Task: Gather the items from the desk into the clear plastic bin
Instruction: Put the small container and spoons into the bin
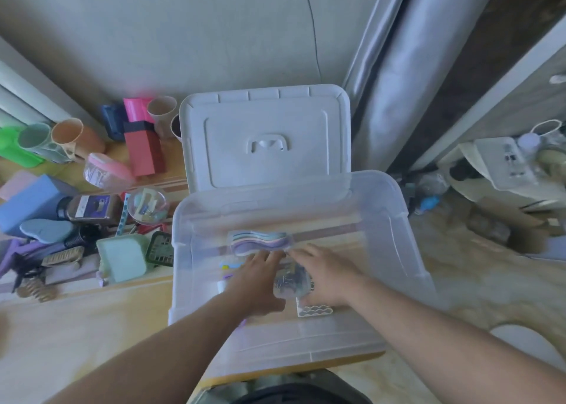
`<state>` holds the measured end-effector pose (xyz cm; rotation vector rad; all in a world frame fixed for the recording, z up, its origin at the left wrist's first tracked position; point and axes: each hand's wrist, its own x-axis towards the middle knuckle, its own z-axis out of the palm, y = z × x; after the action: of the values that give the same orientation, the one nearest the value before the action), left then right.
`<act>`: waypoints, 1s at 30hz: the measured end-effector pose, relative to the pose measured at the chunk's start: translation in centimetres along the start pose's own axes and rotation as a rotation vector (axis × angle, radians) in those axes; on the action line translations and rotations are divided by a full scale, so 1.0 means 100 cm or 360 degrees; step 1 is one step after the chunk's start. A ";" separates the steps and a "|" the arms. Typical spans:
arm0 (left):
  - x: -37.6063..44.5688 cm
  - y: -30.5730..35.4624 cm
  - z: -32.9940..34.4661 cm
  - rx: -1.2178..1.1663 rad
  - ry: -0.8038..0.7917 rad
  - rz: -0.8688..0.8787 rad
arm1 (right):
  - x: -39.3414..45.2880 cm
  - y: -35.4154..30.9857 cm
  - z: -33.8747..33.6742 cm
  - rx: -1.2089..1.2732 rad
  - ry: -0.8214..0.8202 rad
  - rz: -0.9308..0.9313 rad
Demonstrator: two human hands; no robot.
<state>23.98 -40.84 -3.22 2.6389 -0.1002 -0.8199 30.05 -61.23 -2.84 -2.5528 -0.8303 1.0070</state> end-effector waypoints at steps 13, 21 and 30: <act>0.020 0.014 -0.006 0.0073 0.0434 0.0016 | 0.018 0.075 -0.022 0.0084 0.0430 0.0424; 0.008 -0.022 -0.004 0.0192 0.0368 -0.0171 | 0.041 0.061 0.001 0.0274 0.0452 0.0356; -0.019 -0.022 -0.073 0.0147 0.1012 0.0139 | 0.040 -0.008 -0.032 0.0220 0.1024 0.0048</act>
<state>26.41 -36.04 2.54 2.8213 -0.0823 0.0755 34.35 -58.31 -2.33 -2.5258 -0.5147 0.1940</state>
